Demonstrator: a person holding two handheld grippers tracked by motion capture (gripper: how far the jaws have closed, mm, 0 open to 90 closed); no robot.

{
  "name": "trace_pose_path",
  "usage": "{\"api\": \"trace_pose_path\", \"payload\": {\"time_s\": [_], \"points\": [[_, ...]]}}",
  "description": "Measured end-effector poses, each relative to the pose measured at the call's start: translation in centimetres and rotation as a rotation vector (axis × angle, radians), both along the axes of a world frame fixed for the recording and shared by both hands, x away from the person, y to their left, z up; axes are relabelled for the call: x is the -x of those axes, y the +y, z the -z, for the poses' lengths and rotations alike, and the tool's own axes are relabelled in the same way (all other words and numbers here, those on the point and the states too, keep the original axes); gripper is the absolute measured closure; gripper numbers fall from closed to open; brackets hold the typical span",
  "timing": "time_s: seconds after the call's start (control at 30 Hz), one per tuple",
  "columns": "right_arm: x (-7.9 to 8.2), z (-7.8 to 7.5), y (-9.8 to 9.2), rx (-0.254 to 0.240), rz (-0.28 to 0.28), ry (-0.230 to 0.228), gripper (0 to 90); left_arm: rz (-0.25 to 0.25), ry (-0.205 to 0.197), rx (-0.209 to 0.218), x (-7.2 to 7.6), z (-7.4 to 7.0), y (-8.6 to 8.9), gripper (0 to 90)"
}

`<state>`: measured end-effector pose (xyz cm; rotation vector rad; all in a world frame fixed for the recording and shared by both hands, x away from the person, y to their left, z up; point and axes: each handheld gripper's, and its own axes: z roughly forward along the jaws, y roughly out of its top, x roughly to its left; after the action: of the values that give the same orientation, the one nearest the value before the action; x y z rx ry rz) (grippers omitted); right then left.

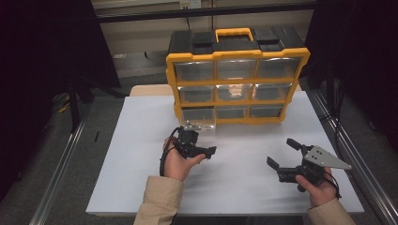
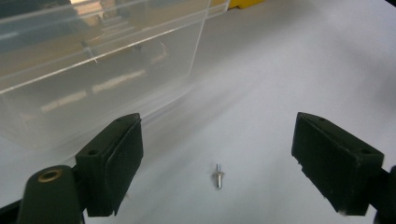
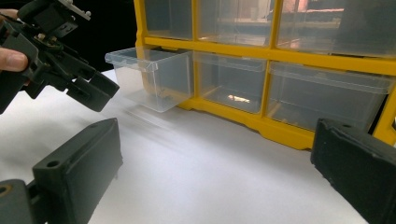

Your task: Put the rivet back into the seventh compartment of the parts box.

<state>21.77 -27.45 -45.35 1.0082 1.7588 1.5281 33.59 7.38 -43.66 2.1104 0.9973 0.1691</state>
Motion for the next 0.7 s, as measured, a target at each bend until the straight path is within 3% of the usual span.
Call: {"api": "trace_pose_path", "payload": {"time_s": [0.27,0.47,0.7], "points": [[0.0,0.0,0.0,-0.007,0.006,0.001,1.6,0.016,0.006,-0.012,0.4,0.5,0.1,25.2],[0.0,0.0,0.0,0.001,0.000,-0.001,1.6,0.041,0.004,-0.028,0.5,0.8,0.2,39.1],[0.0,0.0,0.0,-0.006,0.006,0.001,1.6,0.056,0.027,-0.015,0.7,1.5,0.2,58.5]]}}
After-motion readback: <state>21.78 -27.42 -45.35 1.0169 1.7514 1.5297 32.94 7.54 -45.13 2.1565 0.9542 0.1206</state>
